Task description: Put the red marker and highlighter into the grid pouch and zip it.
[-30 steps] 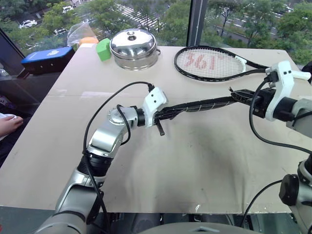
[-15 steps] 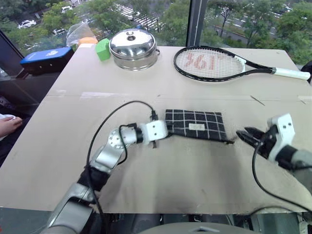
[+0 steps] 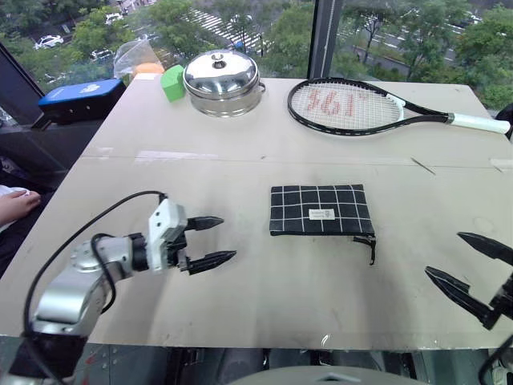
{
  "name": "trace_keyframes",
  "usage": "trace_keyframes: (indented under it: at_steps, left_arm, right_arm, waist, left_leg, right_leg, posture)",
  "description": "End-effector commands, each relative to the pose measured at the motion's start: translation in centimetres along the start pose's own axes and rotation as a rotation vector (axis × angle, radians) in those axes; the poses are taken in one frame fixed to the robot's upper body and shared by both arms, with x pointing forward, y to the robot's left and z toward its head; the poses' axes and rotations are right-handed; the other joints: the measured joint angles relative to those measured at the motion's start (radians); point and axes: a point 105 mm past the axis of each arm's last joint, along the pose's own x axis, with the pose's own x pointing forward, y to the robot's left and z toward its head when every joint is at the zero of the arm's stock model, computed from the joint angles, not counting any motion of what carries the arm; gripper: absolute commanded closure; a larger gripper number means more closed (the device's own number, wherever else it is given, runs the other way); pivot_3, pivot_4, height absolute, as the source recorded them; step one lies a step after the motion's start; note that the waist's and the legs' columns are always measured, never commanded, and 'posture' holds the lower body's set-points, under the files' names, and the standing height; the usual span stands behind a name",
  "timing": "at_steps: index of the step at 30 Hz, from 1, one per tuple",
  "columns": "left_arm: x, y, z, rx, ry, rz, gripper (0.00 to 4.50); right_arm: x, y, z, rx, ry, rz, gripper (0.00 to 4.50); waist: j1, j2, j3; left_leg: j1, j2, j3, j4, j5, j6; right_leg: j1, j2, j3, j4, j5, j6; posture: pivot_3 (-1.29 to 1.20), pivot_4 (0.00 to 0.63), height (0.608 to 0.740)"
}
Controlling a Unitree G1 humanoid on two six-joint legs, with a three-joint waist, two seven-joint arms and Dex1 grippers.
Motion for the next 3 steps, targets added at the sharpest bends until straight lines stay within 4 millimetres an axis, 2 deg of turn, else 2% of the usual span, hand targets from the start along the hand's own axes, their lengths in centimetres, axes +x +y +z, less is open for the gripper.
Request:
trace_keyframes:
  at_steps: [1, 3]
  left_arm:
    - [-1.08, -0.61, 1.17, 0.002, -0.028, 0.005, 0.09]
    - [-1.33, -0.78, 1.02, -0.021, -0.022, 0.005, 0.09]
  right_arm:
    - [-1.03, -0.05, 0.1, -0.084, 0.02, -0.026, 0.06]
    - [-1.03, -0.07, -0.31, -0.084, 0.028, -0.028, 0.06]
  waist:
    - [0.0, 0.001, 0.0]
    - [-0.001, 0.001, 0.001]
  left_leg:
    - [0.0, 0.0, 0.0, 0.0, -0.001, -0.001]
    - [0.0, 0.0, 0.0, 0.0, -0.001, -0.002]
  right_leg:
    - [0.0, 0.0, 0.0, 0.0, 0.0, 0.0]
    - [0.0, -0.001, 0.001, 0.0, 0.0, 0.0]
  posture:
    - [0.0, 0.15, 0.74]
    - [0.0, 0.15, 0.74]
